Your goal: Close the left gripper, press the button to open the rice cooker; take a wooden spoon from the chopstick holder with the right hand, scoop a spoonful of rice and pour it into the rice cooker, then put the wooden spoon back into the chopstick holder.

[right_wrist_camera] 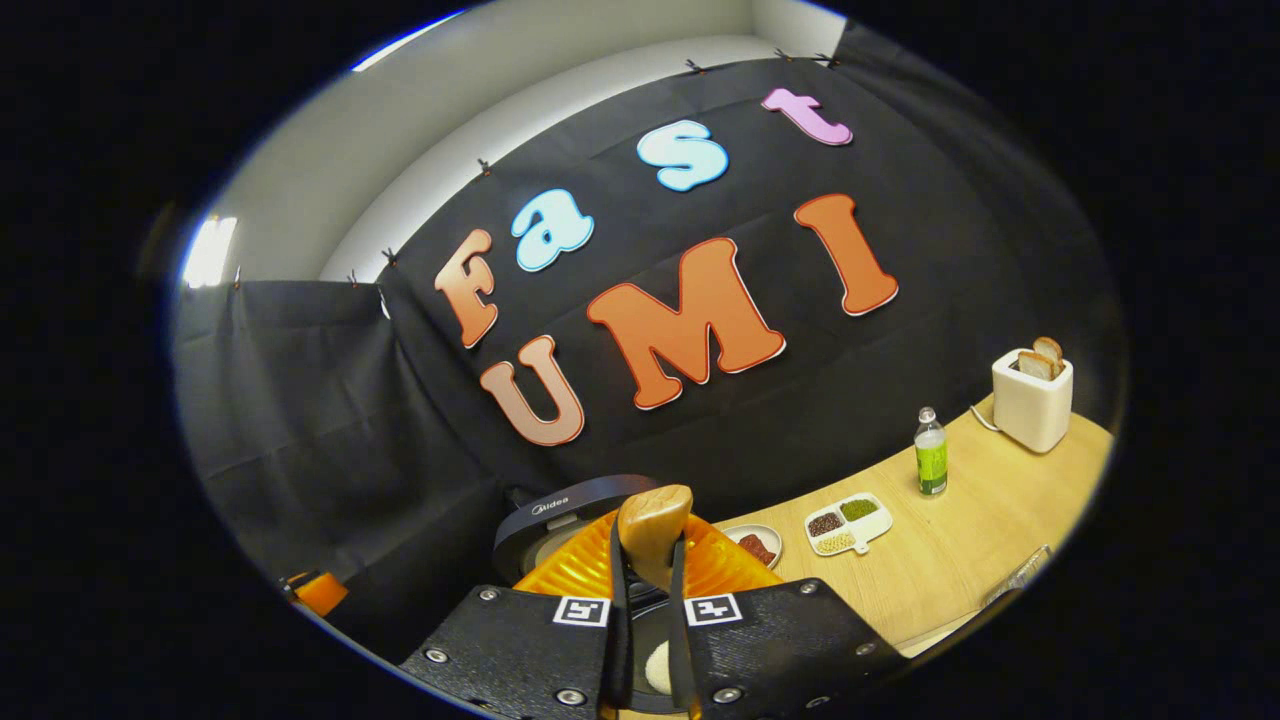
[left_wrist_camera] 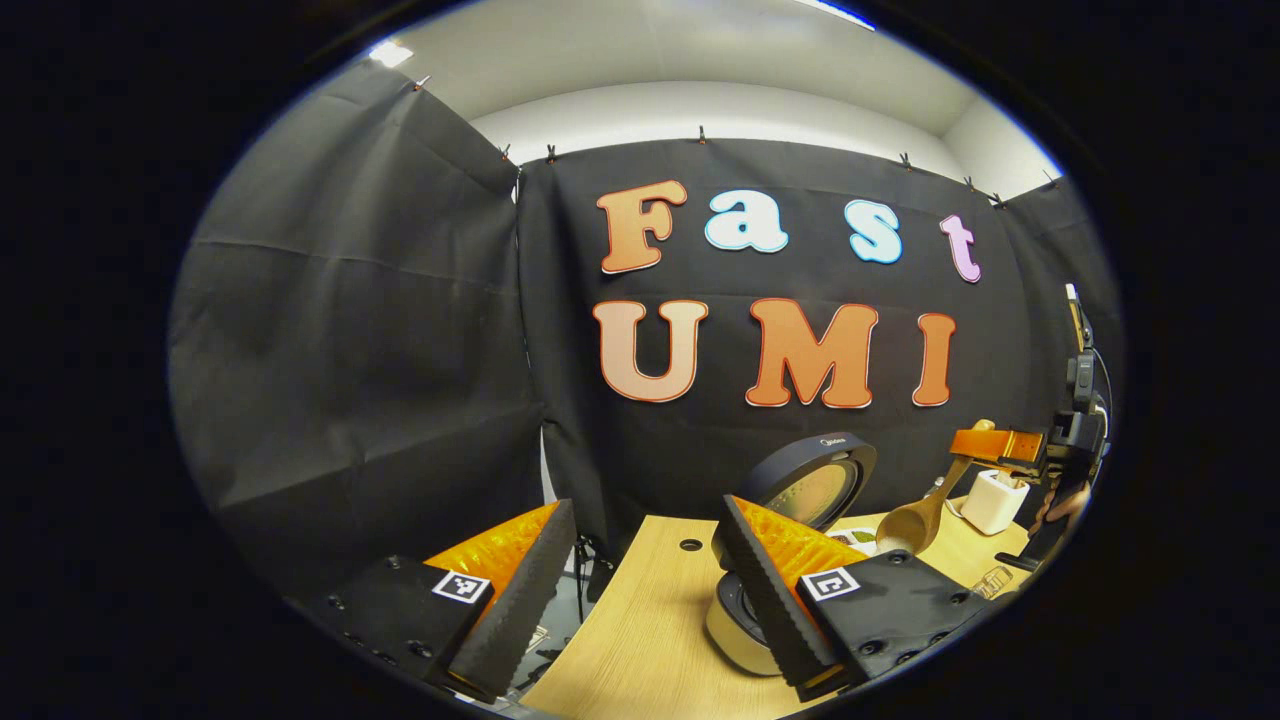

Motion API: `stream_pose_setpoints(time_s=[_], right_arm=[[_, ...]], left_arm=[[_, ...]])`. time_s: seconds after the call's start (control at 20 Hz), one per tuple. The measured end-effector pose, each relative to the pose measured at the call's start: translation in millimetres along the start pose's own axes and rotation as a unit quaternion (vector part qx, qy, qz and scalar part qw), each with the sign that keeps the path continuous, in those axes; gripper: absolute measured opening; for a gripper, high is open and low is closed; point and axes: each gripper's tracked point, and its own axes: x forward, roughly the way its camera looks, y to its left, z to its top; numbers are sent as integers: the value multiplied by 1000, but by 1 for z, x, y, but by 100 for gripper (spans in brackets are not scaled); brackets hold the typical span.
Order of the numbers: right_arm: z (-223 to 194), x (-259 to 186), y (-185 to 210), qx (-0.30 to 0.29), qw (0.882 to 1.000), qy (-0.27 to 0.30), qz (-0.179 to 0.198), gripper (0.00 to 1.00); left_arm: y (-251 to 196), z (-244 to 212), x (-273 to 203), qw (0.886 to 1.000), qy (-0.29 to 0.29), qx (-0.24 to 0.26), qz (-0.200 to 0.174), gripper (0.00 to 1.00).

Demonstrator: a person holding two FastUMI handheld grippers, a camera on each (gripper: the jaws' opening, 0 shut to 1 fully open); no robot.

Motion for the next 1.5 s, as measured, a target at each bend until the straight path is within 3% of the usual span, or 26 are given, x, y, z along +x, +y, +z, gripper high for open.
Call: stream_pose_setpoints(time_s=[0.1, 0.35, 0.65, 0.8, 0.85, 1.0, 1.05, 1.2, 1.5], right_arm=[[-4, 1, 8, -31, 1000, 1, 6, 13], [-20, 11, 22, -91, 996, 11, 21, 13], [-53, 26, 42, -173, 981, 52, 68, 13], [-66, 32, 40, -182, 978, 63, 78, 13], [-65, 35, 39, -181, 978, 63, 77, 13], [-52, 36, 34, -143, 984, 63, 82, 13], [-43, 35, 30, -127, 987, 59, 83, 13], [-11, 25, 1, -106, 991, 43, 72, 13], [46, -19, -93, -78, 997, 8, 12, 13]], left_arm=[[3, -1, -2, 1000, 2, 1, 2, 94], [8, -3, 1, 1000, 11, 0, 8, 97], [24, -10, -2, 999, 20, 1, 28, 94], [28, -12, 1, 999, 26, 1, 37, 97], [29, -12, 2, 999, 25, 2, 41, 94], [26, -5, 3, 999, 19, -1, 50, 94], [23, -1, 4, 999, 15, -2, 52, 100], [8, 7, 7, 999, 4, -7, 50, 94], [-34, 23, 17, 999, -17, -6, 38, 94]])
